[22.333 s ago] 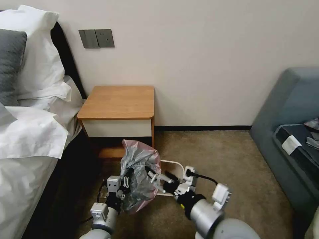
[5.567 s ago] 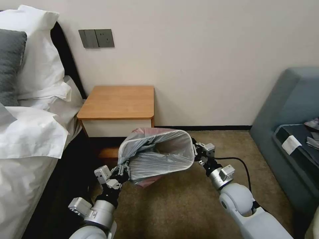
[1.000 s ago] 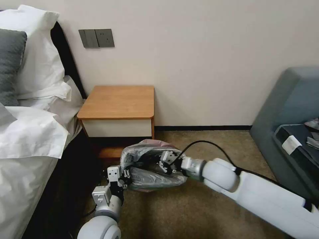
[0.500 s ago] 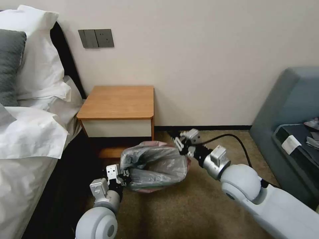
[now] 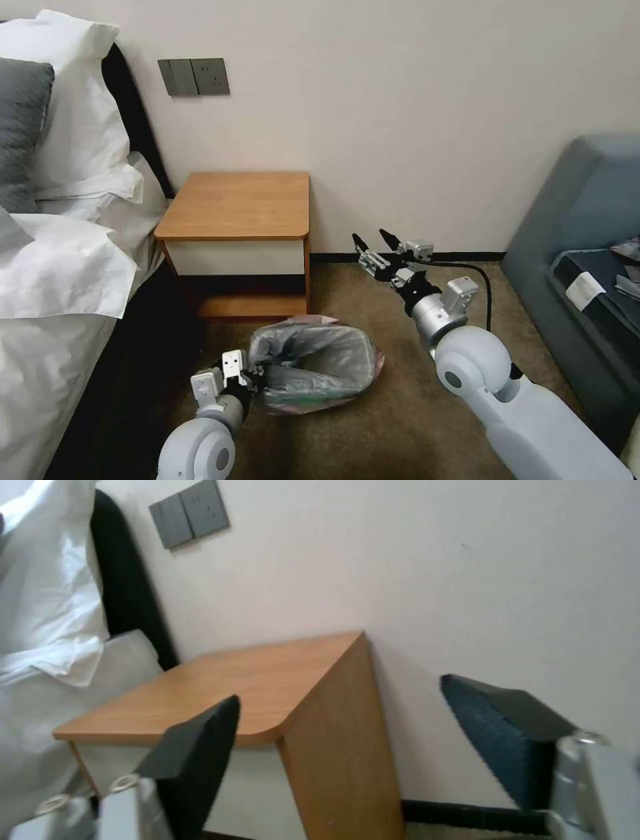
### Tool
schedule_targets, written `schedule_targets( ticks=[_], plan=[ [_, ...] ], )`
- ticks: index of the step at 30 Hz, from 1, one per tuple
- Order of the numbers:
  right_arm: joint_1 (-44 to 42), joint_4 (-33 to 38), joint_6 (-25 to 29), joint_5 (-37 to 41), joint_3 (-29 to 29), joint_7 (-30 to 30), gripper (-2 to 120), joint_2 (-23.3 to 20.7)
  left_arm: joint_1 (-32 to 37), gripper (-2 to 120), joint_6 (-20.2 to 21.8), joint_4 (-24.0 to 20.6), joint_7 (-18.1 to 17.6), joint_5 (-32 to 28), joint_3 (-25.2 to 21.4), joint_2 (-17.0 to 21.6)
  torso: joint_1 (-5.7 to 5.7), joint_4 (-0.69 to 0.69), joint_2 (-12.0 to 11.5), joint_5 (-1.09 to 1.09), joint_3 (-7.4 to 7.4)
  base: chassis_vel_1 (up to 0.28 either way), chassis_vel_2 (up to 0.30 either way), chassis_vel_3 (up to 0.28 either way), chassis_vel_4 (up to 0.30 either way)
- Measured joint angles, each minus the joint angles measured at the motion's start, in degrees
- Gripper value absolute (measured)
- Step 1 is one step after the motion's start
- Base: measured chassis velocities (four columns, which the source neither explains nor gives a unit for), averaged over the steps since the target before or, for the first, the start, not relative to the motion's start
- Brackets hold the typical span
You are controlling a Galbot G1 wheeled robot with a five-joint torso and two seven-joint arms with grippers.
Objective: Pick up the garbage bag from the table and place it over the trash can.
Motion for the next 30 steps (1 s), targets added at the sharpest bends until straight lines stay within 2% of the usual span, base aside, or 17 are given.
schedule_targets(
  ticks=[1,3,4,5,7,9,11,14,15,18,19,22,23,26,27,30],
  plan=[
    [0.0,0.0,0.0,0.0,0.0,0.0,83,0.0,0.0,2,0.0,0.0,0.0,0.0,0.0,0.0,0.00,0.00,0.0,0.00,0.00,0.000,0.000,0.000,0.000],
    [0.0,-0.2,-0.1,-0.4,-0.4,-0.2,92,0.7,0.1,3,0.1,0.0,0.4,0.0,0.0,0.0,0.00,0.00,0.0,0.00,0.00,0.000,0.000,0.000,0.000],
    [-0.2,-0.4,-0.1,-0.8,-0.6,-0.5,97,1.1,0.1,9,0.1,0.0,0.5,-0.1,0.0,-0.1,0.00,0.00,0.0,-0.01,0.00,0.000,0.000,0.000,0.000],
    [-0.2,-0.4,-0.1,-0.8,-0.6,-0.5,97,1.1,0.1,9,0.1,0.0,0.5,-0.1,0.0,-0.1,0.00,0.00,0.0,-0.01,0.00,0.000,0.000,0.000,0.000],
    [-0.9,-0.5,0.0,-1.9,-0.8,-1.3,100,1.7,0.2,17,0.1,0.0,0.6,-0.1,0.0,-0.3,0.00,0.00,0.0,0.00,0.00,0.000,0.000,0.000,0.000],
    [-1.9,-0.6,0.2,-2.9,-0.9,-1.9,100,2.5,0.2,27,0.1,0.1,0.7,-0.1,0.0,-0.4,0.00,0.00,0.0,0.00,0.00,0.000,0.000,0.000,0.000],
    [-2.2,-0.6,0.3,-3.2,-0.9,-2.2,100,2.8,0.2,29,0.1,0.2,0.7,-0.1,0.0,-0.4,0.00,0.00,0.0,0.00,0.00,0.000,0.000,0.000,0.000],
    [-2.7,-0.6,0.5,-3.9,-0.9,-2.6,100,3.4,0.3,44,0.0,0.4,0.7,0.0,0.0,-0.5,0.00,0.00,0.0,0.00,0.00,0.000,0.000,0.000,0.000],
    [-2.7,-0.6,0.5,-3.9,-0.9,-2.6,100,3.4,0.3,44,0.0,0.4,0.7,0.0,0.0,-0.5,0.00,0.00,0.0,0.00,0.00,0.000,0.000,0.000,0.000],
    [-3.0,-0.5,0.5,-4.3,-0.8,-2.9,100,3.7,0.0,58,-0.4,0.8,0.7,0.0,0.0,-0.8,0.00,0.00,0.0,0.00,0.00,0.000,0.000,0.000,0.000],
    [-3.0,-0.5,0.5,-4.3,-0.8,-2.9,100,3.7,0.0,58,-0.4,0.8,0.7,0.0,0.0,-0.8,0.00,0.00,0.0,0.00,0.00,0.000,0.000,0.000,0.000],
    [-3.9,-0.5,0.9,-5.6,-0.5,-3.0,100,4.7,-0.1,73,-1.1,1.0,1.8,0.4,0.0,-0.6,0.00,0.00,0.0,-0.01,0.00,0.000,0.000,0.000,0.000],
    [-3.9,-0.5,0.9,-5.6,-0.5,-3.0,100,4.7,-0.1,73,-1.1,1.0,1.8,0.4,0.0,-0.6,0.00,0.00,0.0,-0.01,0.00,0.000,0.000,0.000,0.000],
    [-5.5,-0.4,1.6,-8.4,-0.5,-1.0,100,6.6,0.1,87,-1.8,0.6,3.7,1.8,0.0,0.2,0.00,-0.01,0.0,-0.02,0.00,0.000,0.000,0.000,0.000],
    [-5.5,-0.4,1.6,-8.4,-0.5,-1.0,100,6.6,0.1,87,-1.8,0.6,3.7,1.8,0.0,0.2,0.00,-0.01,0.0,-0.02,0.00,0.000,0.000,0.000,0.000],
    [-6.7,0.0,2.1,-10.2,-0.7,0.3,100,8.2,0.4,100,-2.0,0.1,4.9,2.4,-0.3,0.9,0.00,-0.01,0.0,-0.01,0.00,0.000,0.000,0.000,0.000]
  ],
)
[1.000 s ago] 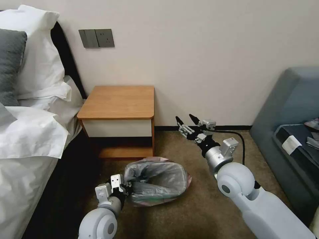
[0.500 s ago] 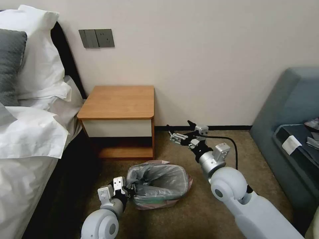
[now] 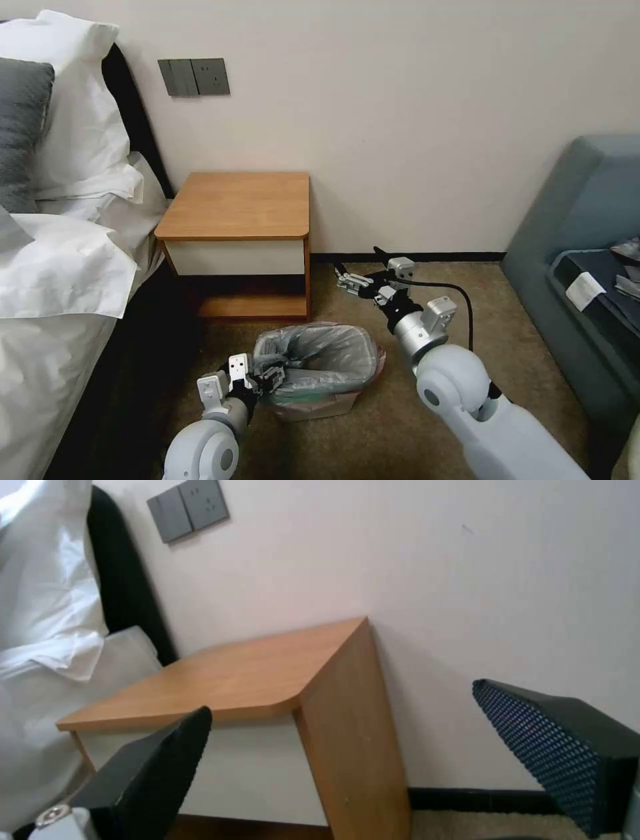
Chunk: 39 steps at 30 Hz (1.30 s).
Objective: Pick up the garbage bag from the table and place it over the trash can.
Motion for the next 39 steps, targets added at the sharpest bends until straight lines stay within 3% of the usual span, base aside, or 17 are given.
schedule_targets(
  ticks=[7,11,12,14,16,17,20,27,39],
  plan=[
    [-1.5,-0.1,0.5,-1.1,0.0,0.0,100,1.0,0.6,111,-2.4,-0.3,1.5,1.4,-0.3,0.3,0.00,0.00,0.0,0.00,0.00,0.000,0.000,0.000,0.000],
    [-3.6,-0.1,0.9,-3.1,0.1,-0.2,100,1.8,1.6,115,-11.9,-0.6,3.8,8.3,-0.3,0.2,0.00,0.01,0.0,0.00,0.00,0.000,0.000,0.000,0.000],
    [-3.6,-0.1,0.9,-3.1,0.1,-0.2,100,1.8,1.6,115,-11.9,-0.6,3.8,8.3,-0.3,0.2,0.00,0.01,0.0,0.00,0.00,0.000,0.000,0.000,0.000],
    [-5.3,-0.2,1.2,-5.3,0.5,0.1,100,2.6,1.6,115,-19.4,0.8,4.5,14.5,-0.8,0.0,0.00,0.01,0.0,0.01,0.00,0.000,0.000,0.000,0.000],
    [-8.9,-0.8,3.0,-10.9,1.5,0.3,100,4.0,1.2,113,-33.1,4.2,4.4,23.1,-1.7,-0.2,0.00,0.01,0.0,0.00,0.00,0.000,0.000,0.000,0.000],
    [-8.9,-0.8,3.0,-10.9,1.5,0.3,100,4.0,1.2,113,-33.1,4.2,4.4,23.1,-1.7,-0.2,0.00,0.01,0.0,0.00,0.00,0.000,0.000,0.000,0.000],
    [-14.2,-3.8,7.9,-20.6,4.3,2.0,100,6.4,1.2,109,-41.2,6.9,3.4,29.2,-2.4,-0.1,0.00,-0.01,0.0,0.00,0.00,0.000,0.000,0.000,0.000],
    [-19.0,-6.6,13.3,-26.0,8.0,0.8,100,8.3,2.2,101,-43.9,8.8,-0.4,29.7,-2.8,0.2,0.00,0.00,0.0,0.00,0.00,0.000,0.000,0.000,0.000],
    [-19.0,-6.7,13.5,-25.9,8.2,0.5,100,8.3,2.3,100,-43.6,8.9,-0.6,29.5,-2.7,0.2,0.00,0.00,0.0,0.00,0.00,0.000,0.000,0.000,0.000]
  ],
)
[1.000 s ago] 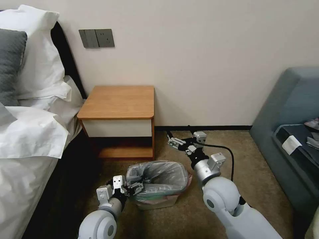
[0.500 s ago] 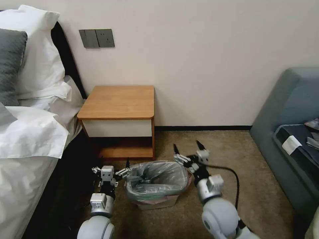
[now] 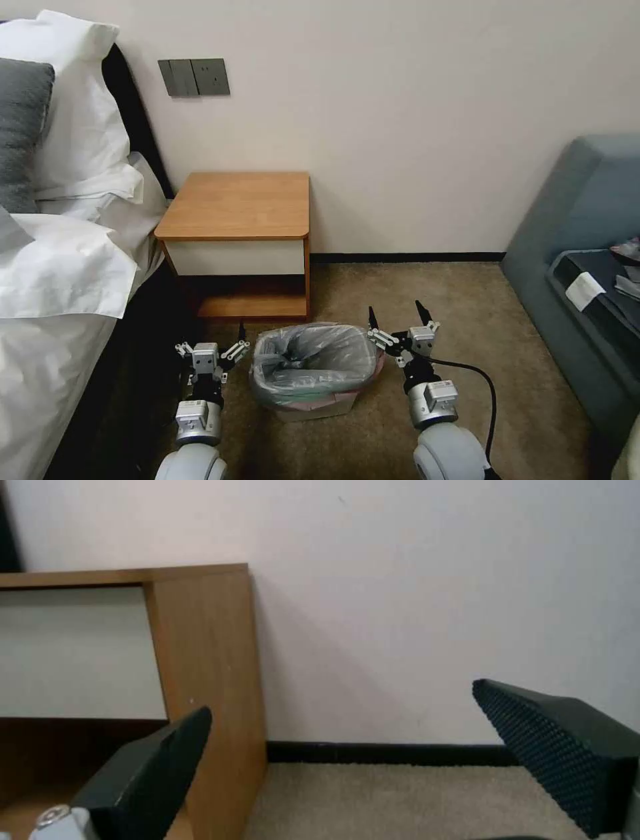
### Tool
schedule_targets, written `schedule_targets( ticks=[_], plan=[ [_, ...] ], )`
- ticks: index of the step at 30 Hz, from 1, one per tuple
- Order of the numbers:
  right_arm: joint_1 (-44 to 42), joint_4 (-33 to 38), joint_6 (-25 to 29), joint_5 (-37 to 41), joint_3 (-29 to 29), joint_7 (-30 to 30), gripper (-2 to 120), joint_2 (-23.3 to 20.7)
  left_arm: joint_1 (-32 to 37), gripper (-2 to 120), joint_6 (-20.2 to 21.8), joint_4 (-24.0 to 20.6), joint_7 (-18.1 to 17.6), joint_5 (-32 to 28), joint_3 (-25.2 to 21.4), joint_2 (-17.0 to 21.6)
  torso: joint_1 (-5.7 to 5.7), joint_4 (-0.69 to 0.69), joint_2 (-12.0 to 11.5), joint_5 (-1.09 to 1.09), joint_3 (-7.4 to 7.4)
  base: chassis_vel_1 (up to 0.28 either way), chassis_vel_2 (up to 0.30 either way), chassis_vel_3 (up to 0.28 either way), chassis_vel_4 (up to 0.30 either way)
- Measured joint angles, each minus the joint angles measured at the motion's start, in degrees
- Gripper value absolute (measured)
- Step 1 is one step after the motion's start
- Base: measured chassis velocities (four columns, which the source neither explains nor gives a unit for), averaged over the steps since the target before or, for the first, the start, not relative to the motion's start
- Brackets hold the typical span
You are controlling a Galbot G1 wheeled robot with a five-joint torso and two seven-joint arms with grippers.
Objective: Pick up the garbage bag from the table and place it over the trash can.
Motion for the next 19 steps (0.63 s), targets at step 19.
schedule_targets(
  ticks=[19],
  plan=[
    [0.2,0.1,-0.2,0.4,-0.1,-0.1,100,-0.1,0.0,100,0.4,-0.1,0.0,-0.3,0.0,0.0,0.00,0.00,0.0,0.00,0.00,0.000,0.000,0.000,0.000]
  ],
)
